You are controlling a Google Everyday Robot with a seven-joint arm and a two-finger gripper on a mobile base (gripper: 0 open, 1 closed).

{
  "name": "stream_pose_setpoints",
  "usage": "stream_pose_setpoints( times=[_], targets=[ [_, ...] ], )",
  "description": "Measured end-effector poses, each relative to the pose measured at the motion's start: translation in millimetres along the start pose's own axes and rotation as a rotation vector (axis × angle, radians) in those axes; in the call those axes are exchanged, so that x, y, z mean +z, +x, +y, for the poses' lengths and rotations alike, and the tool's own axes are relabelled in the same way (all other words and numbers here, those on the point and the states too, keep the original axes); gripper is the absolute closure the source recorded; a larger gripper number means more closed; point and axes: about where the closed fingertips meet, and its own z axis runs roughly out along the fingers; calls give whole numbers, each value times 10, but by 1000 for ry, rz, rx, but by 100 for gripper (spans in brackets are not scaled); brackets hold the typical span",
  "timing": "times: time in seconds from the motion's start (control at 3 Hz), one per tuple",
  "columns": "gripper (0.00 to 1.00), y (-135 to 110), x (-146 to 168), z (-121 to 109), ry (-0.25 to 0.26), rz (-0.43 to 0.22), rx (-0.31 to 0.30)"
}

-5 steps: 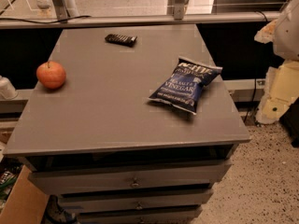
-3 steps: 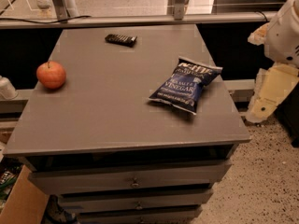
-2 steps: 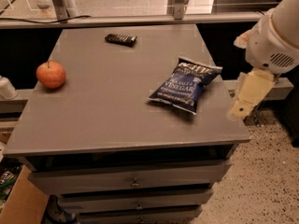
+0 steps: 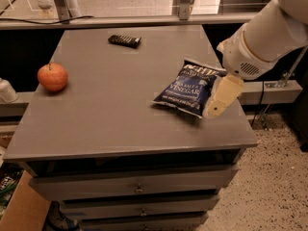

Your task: Move blue chip bag near rxbar chocolate

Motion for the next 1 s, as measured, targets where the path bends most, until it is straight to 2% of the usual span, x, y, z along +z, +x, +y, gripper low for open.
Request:
stream_pose_setpoints(
  times=[0.67, 1.0],
  targets=[
    [0, -209, 580, 7, -49, -38, 11],
    [18, -304, 782, 23, -68, -52, 8]
  ],
)
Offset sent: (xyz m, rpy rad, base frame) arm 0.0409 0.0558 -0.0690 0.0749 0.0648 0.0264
